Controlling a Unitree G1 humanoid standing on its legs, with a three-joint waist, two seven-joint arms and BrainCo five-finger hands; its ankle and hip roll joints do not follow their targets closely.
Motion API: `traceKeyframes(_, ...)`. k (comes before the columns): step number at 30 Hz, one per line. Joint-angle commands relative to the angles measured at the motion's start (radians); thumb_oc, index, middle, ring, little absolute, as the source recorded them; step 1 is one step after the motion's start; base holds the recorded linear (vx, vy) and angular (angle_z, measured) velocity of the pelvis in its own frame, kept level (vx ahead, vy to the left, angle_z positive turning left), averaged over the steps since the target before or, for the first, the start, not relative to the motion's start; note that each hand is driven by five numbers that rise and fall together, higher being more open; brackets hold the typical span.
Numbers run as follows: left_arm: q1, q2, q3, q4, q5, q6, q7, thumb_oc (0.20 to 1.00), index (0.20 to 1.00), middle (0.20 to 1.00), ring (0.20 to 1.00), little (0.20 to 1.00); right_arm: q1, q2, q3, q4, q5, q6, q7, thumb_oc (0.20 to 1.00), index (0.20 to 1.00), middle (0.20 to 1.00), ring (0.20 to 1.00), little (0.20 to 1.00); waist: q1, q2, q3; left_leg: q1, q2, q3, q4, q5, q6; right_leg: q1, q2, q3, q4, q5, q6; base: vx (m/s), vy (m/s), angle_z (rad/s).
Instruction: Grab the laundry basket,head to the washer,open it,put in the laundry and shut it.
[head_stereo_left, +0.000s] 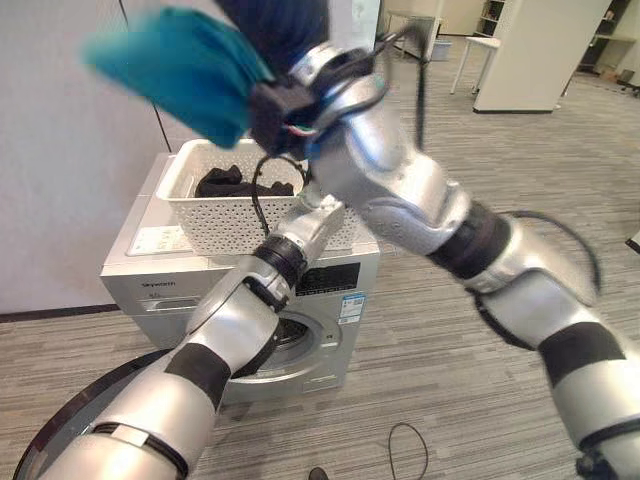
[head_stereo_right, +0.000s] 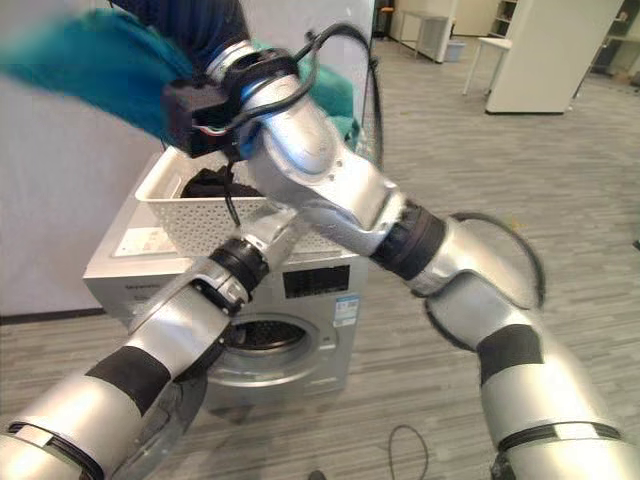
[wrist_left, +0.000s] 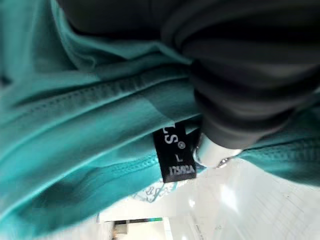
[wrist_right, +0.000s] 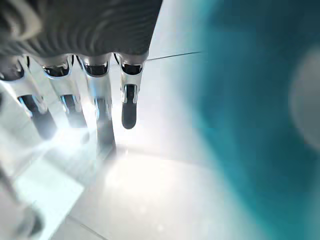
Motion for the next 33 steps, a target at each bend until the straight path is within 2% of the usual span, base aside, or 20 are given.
traceKeyframes(1, -0.117, 0.056, -0.001, -0.085, 0.032, -0.128, -0.013, 0.200, 0.200, 0.200, 0.200, 0.200, -0.067, -0.052, -0.103, 0.151, -0.133, 0.003, 0.001, 1.000, 1.000, 1.000, 1.000, 1.000, 0.035, 0.014, -0.019, 0.049, 0.049, -0.046, 0.001, -0.064, -0.062, 0.085, -0.055, -0.014, -0.002, -0.107, 0.104, 0.00, 0.000, 0.00)
traceKeyframes(3, -0.134, 0.157, -0.022, -0.212, 0.061, -0.154, -0.013, 0.200, 0.200, 0.200, 0.200, 0.200, 0.011, -0.157, -0.135, 0.115, -0.184, 0.020, 0.020, 1.000, 1.000, 1.000, 1.000, 1.000, 0.048, 0.025, -0.016, 0.053, 0.045, -0.050, 0.001, -0.067, -0.057, 0.088, -0.058, -0.019, -0.002, -0.107, 0.109, -0.01, 0.004, 0.03)
traceKeyframes(7, -0.173, 0.294, -0.026, -0.371, 0.115, -0.198, 0.017, 0.200, 0.200, 0.200, 0.200, 0.200, 0.158, -0.238, -0.215, 0.050, -0.220, 0.023, 0.047, 1.000, 1.000, 1.000, 1.000, 1.000, 0.064, 0.042, -0.020, 0.060, 0.040, -0.055, 0.001, -0.069, -0.053, 0.097, -0.065, -0.027, -0.002, -0.110, 0.113, 0.00, 0.000, 0.00)
traceKeyframes(12, -0.281, 0.444, -0.002, -0.447, 0.180, -0.234, 0.085, 0.200, 0.200, 0.200, 0.200, 0.200, 0.442, -0.217, -0.366, 0.006, -0.218, 0.033, 0.077, 1.000, 1.000, 1.000, 1.000, 1.000, 0.075, 0.069, -0.035, 0.078, 0.030, -0.069, 0.001, -0.076, -0.048, 0.122, -0.077, -0.047, -0.002, -0.120, 0.115, 0.00, 0.012, 0.05)
traceKeyframes(16, -0.365, 0.512, 0.006, -0.454, 0.196, -0.257, 0.122, 0.200, 0.200, 0.200, 0.200, 0.200, 0.664, -0.180, -0.489, -0.001, -0.257, 0.054, 0.090, 1.000, 1.000, 1.000, 1.000, 1.000, 0.088, 0.080, -0.049, 0.082, 0.021, -0.082, 0.001, -0.075, -0.047, 0.135, -0.086, -0.065, -0.002, -0.124, 0.119, -0.01, 0.015, 0.17)
traceKeyframes(21, -0.372, 0.585, 0.040, -0.565, 0.256, -0.268, 0.159, 0.200, 0.200, 0.200, 0.200, 0.200, 0.860, -0.197, -0.649, 0.028, -0.327, 0.056, 0.065, 1.000, 1.000, 1.000, 1.000, 1.000, 0.110, 0.072, -0.057, 0.069, 0.018, -0.107, 0.001, -0.060, -0.045, 0.135, -0.096, -0.092, -0.002, -0.118, 0.122, -0.03, 0.007, 0.18)
traceKeyframes(23, -0.360, 0.607, 0.054, -0.598, 0.265, -0.272, 0.161, 0.200, 0.200, 0.200, 0.200, 0.200, 0.894, -0.203, -0.679, 0.032, -0.335, 0.054, 0.067, 1.000, 1.000, 1.000, 1.000, 1.000, 0.115, 0.069, -0.060, 0.066, 0.017, -0.114, 0.001, -0.060, -0.045, 0.136, -0.097, -0.097, -0.002, -0.120, 0.122, -0.03, 0.001, 0.19)
traceKeyframes(24, -0.307, 0.654, 0.086, -0.665, 0.263, -0.282, 0.161, 0.200, 0.200, 0.200, 0.200, 0.200, 0.960, -0.211, -0.742, 0.041, -0.339, 0.044, 0.062, 1.000, 1.000, 1.000, 1.000, 1.000, 0.126, 0.063, -0.060, 0.064, 0.016, -0.126, 0.001, -0.059, -0.044, 0.138, -0.099, -0.108, -0.002, -0.122, 0.122, -0.02, 0.009, 0.21)
traceKeyframes(28, -0.174, 0.712, 0.171, -0.795, 0.231, -0.317, 0.138, 0.200, 0.200, 0.200, 0.200, 0.200, 1.071, -0.205, -0.840, 0.056, -0.353, 0.032, 0.053, 1.000, 1.000, 1.000, 1.000, 1.000, 0.136, 0.050, -0.054, 0.060, 0.015, -0.145, 0.001, -0.061, -0.043, 0.144, -0.101, -0.125, -0.002, -0.128, 0.121, -0.01, 0.015, 0.27)
traceKeyframes(29, -0.035, 0.743, 0.252, -0.897, 0.231, -0.333, 0.116, 0.200, 0.200, 0.200, 0.200, 0.200, 1.144, -0.189, -0.905, 0.063, -0.367, 0.025, 0.051, 1.000, 1.000, 1.000, 1.000, 1.000, 0.143, 0.039, -0.047, 0.059, 0.014, -0.154, 0.001, -0.063, -0.041, 0.148, -0.103, -0.136, -0.002, -0.131, 0.118, -0.02, 0.018, 0.35)
traceKeyframes(31, 0.171, 0.752, 0.380, -1.021, 0.244, -0.335, 0.088, 0.200, 0.200, 0.200, 0.200, 0.200, 1.209, -0.176, -0.955, 0.072, -0.395, 0.026, 0.039, 1.000, 1.000, 1.000, 1.000, 1.000, 0.149, 0.034, -0.043, 0.060, 0.012, -0.163, 0.001, -0.066, -0.039, 0.154, -0.106, -0.147, -0.002, -0.135, 0.116, 0.01, 0.014, 0.25)
traceKeyframes(33, 0.412, 0.695, 0.517, -1.144, 0.201, -0.358, 0.034, 0.200, 0.200, 0.200, 0.200, 0.200, 1.269, -0.133, -0.995, 0.072, -0.377, 0.016, 0.039, 1.000, 1.000, 1.000, 1.000, 1.000, 0.151, 0.025, -0.031, 0.062, 0.010, -0.172, 0.001, -0.064, -0.035, 0.161, -0.108, -0.156, -0.002, -0.134, 0.110, 0.01, 0.016, 0.20)
